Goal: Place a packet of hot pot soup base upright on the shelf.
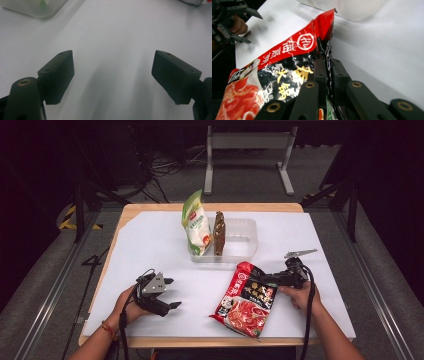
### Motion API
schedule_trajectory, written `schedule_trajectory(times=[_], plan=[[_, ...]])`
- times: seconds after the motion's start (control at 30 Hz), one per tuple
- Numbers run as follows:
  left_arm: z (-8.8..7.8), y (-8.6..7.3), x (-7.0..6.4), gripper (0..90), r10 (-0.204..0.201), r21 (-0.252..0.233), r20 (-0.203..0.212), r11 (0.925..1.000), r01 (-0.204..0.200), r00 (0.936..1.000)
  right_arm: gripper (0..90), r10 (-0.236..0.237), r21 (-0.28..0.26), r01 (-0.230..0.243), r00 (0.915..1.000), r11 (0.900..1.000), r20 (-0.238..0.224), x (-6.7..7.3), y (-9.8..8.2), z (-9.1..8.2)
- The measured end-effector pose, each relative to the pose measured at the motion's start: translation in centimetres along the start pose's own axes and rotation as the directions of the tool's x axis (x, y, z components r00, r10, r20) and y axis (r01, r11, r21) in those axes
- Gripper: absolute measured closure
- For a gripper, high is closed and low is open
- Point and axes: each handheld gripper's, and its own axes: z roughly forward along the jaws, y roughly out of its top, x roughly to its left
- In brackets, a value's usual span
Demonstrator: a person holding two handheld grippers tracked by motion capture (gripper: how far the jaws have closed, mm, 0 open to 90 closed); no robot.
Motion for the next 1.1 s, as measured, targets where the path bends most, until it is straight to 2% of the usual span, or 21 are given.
schedule_trajectory(times=[0.13, 0.27, 0.37, 0.53, 0.83, 0.9, 1.1], plan=[[-0.1, 0.0, 0.0, 19.1, 0.009, 0.002, -0.004, 1.0000, -0.009, 1.0000, 86.9, -0.038, -0.003, 0.038, 0.9992, 0.999, 0.010, 0.4, 0.0, -0.3], [-0.1, 0.0, 0.0, 19.1, 0.004, -0.005, -0.003, 1.0000, -0.004, 1.0000, 87.4, -0.084, -0.044, 0.084, 0.9964, 0.996, 0.012, 1.4, 0.1, -1.2], [-0.2, -0.1, 0.1, 19.0, 0.001, -0.015, -0.012, 0.9999, -0.001, 0.9999, 87.6, -0.118, -0.085, 0.118, 0.9930, 0.989, 0.003, 2.5, 0.5, -2.0], [-0.3, -0.2, 0.3, 19.1, -0.006, -0.018, -0.015, 0.9998, 0.005, 0.9999, 87.7, -0.170, -0.107, 0.171, 0.9852, 0.979, 0.019, 4.2, 1.0, -2.9], [-0.4, -0.3, 0.7, 19.4, -0.012, -0.033, -0.020, 0.9994, 0.011, 0.9997, 88.2, -0.186, -0.146, 0.184, 0.9826, 0.972, 0.001, 5.8, 1.5, -3.8], [-0.5, -0.3, 0.8, 19.4, -0.014, -0.038, -0.024, 0.9992, 0.013, 0.9996, 88.3, -0.196, -0.162, 0.193, 0.9806, 0.968, -0.005, 6.4, 1.7, -4.0], [-0.6, -0.3, 0.9, 19.5, -0.017, -0.044, -0.029, 0.9989, 0.016, 0.9994, 88.4, -0.210, -0.181, 0.208, 0.9777, 0.961, 0.011, 7.4, 1.9, -4.5]])
